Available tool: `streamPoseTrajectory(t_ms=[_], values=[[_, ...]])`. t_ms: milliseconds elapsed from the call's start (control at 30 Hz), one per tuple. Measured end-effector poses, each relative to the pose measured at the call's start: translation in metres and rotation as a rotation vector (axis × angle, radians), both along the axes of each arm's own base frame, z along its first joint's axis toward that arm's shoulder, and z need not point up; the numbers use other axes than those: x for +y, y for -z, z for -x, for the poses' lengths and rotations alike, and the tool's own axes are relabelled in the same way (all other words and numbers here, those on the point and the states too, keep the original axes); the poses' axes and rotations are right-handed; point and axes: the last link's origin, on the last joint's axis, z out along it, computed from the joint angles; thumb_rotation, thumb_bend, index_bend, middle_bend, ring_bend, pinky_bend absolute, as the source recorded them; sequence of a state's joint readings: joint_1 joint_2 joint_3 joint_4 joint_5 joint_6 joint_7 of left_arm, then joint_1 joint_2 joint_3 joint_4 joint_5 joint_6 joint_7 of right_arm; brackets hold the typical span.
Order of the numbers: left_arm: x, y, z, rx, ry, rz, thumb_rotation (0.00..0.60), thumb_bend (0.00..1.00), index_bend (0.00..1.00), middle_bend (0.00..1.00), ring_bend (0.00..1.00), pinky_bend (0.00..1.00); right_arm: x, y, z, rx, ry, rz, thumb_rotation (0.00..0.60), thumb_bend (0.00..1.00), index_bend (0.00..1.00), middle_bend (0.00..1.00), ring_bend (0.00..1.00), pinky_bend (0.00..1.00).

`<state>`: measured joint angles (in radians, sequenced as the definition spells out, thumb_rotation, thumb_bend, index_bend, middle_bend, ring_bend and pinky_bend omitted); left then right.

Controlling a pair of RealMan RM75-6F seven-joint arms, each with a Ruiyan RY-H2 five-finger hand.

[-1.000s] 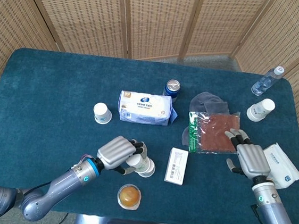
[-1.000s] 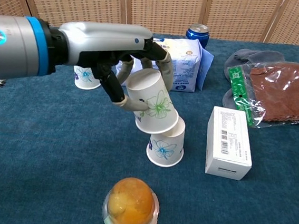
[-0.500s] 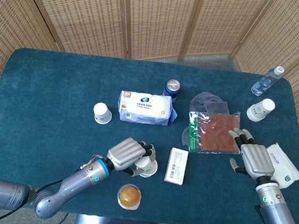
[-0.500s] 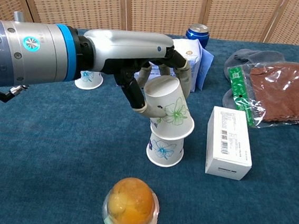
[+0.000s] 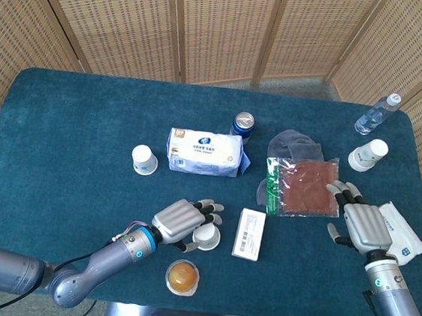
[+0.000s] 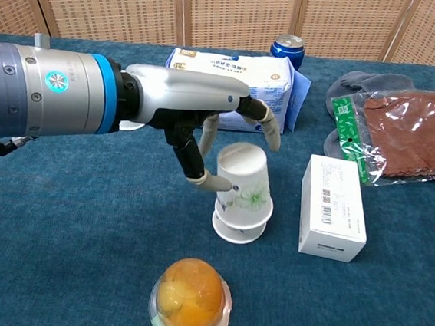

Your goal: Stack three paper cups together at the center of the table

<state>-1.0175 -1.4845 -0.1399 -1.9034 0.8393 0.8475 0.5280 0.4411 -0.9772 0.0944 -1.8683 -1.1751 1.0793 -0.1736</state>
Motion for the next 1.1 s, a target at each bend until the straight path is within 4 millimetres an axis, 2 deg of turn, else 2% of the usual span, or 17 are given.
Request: streamPoseTrajectory(t_ms=[33,133,267,400,633,833,933,1100], values=[[0.0,0.0,0.001,0.015,0.001,-0.002,0.6,0.37,0.01,0.0,0.0,0.26,0.0,0.0,0.0,0.0,0.0,0.0,0.6,0.45,0.1,0.08,0.0,0.38],[0.001,-0.004,0.003,0.033,-0.001,-0.018,0.6,0.37,0.0,0.0,0.0,0.17,-0.001,0.0,0.0,-0.001,-0.002,0.0,0.6,0.45,0.1,0.08,0.0,0.38],[0.005,-0.018,0.012,0.04,-0.015,-0.061,0.6,0.37,0.0,0.0,0.0,0.17,-0.002,0.0,0.0,0.001,-0.004,0.001,0.6,0.45,0.1,0.08,0.0,0.38],[0.008,-0.039,0.031,0.06,-0.037,-0.129,0.6,0.37,0.0,0.0,0.0,0.16,-0.003,0.001,0.0,0.003,-0.007,0.004,0.6,0.45,0.1,0.08,0.0,0.38],[0.004,-0.084,0.076,0.086,-0.093,-0.268,0.6,0.37,0.0,0.0,0.0,0.16,-0.003,0.0,0.007,0.003,-0.003,0.017,0.6,0.45,0.1,0.08,0.0,0.38],[-0.001,-0.114,0.114,0.096,-0.191,-0.333,0.6,0.37,0.0,0.0,0.0,0.15,-0.002,-0.001,0.01,-0.001,0.002,0.024,0.6,0.45,0.1,0.08,0.0,0.38],[0.001,-0.124,0.131,0.11,-0.234,-0.358,0.6,0.37,0.0,0.0,0.0,0.15,-0.002,-0.001,0.01,-0.001,0.006,0.024,0.6,0.45,0.1,0.08,0.0,0.38],[0.01,-0.131,0.148,0.124,-0.275,-0.383,0.6,0.37,0.0,0.0,0.0,0.16,-0.002,0.0,0.01,-0.003,0.007,0.023,0.6,0.45,0.1,0.08,0.0,0.38]])
